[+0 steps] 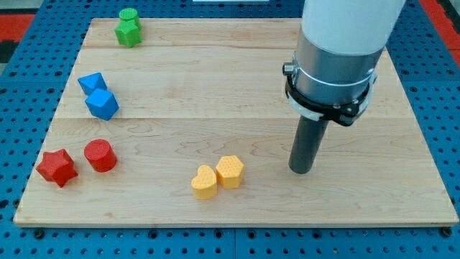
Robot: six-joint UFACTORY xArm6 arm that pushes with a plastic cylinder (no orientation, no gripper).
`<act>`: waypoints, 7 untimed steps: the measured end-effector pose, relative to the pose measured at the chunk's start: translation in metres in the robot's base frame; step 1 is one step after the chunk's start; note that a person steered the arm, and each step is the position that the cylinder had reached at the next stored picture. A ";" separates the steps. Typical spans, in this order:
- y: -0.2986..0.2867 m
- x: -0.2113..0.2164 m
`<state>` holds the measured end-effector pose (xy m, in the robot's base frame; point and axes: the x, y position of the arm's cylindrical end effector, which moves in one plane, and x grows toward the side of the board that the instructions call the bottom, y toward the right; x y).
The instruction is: Move your arm towards the bottom side of the board
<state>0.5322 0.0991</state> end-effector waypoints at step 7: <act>-0.083 -0.139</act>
<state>0.3929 0.0165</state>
